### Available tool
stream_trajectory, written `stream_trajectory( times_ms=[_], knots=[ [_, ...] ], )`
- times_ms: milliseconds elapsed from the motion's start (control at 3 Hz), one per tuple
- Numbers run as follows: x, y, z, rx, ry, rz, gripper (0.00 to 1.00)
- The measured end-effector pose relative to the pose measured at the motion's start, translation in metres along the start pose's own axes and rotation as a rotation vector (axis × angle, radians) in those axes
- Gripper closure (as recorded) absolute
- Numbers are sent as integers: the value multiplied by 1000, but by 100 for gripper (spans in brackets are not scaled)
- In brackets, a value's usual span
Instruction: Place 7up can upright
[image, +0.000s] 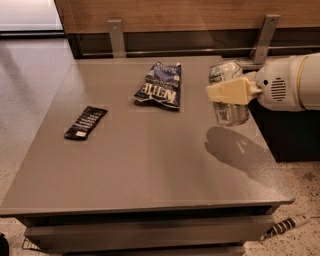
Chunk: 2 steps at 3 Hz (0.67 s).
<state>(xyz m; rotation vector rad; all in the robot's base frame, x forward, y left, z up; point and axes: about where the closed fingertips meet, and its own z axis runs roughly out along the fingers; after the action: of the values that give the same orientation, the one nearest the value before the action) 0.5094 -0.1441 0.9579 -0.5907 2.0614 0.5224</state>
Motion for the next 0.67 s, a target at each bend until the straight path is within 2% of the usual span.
stream_trajectory(
  times_ms=[333,667],
  knots=[
    [5,9,4,-18,-90,-29,100],
    [12,13,6,-11,-151,-93,100]
  ],
)
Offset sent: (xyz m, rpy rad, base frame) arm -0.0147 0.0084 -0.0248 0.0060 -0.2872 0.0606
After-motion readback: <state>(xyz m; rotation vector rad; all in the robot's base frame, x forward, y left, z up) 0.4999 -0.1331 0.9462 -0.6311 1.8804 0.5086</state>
